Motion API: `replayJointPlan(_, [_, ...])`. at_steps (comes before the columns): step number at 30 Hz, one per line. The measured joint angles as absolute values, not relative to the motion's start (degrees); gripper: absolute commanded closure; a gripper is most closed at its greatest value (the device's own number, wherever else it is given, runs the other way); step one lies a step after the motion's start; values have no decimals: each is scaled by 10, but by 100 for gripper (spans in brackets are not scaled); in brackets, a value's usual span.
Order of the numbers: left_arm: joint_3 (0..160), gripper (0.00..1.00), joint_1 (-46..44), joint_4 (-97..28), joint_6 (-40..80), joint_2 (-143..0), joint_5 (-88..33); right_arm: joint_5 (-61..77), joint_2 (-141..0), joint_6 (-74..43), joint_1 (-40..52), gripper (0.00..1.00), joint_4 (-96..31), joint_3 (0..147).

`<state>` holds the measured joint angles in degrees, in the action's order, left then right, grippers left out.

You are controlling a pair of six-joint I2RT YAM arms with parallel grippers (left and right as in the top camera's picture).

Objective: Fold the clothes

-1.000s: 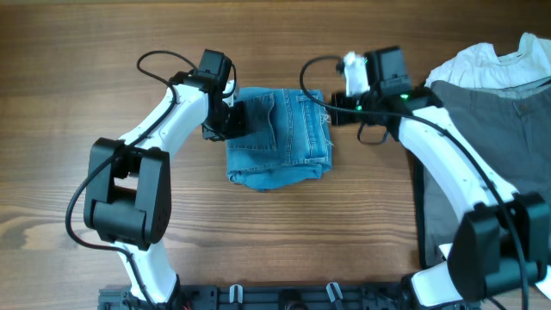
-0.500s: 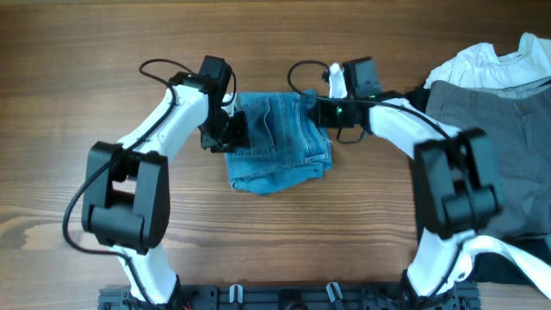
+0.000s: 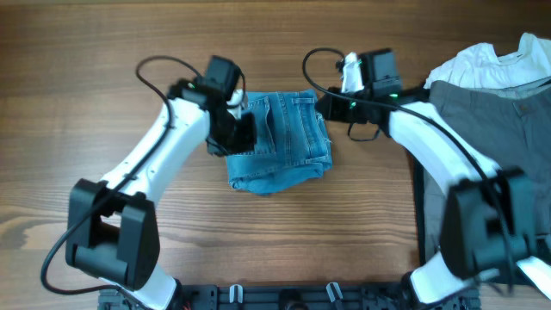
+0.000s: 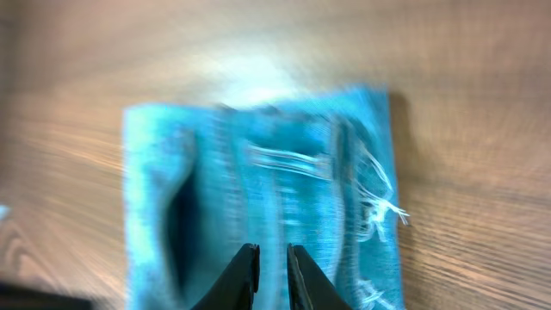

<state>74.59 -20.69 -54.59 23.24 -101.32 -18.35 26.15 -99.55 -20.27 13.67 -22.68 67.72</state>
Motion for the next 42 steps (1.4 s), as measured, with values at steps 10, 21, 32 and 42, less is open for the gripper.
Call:
replayJointPlan(10, [608, 96, -180, -431, 363, -1035, -146, 260, -907, -191, 138, 76, -273, 677])
replayJointPlan(21, [733, 66, -50, -375, 261, -1060, -126, 253, -967, -162, 237, 71, -233, 677])
replayJointPlan(32, [955, 83, -48, -689, 209, -1050, -199, 135, -1117, -190, 262, 86, -198, 677])
replayJointPlan(42, [780, 96, -88, -542, 249, -1049, -189, 232, -1124, -193, 219, 84, -218, 680])
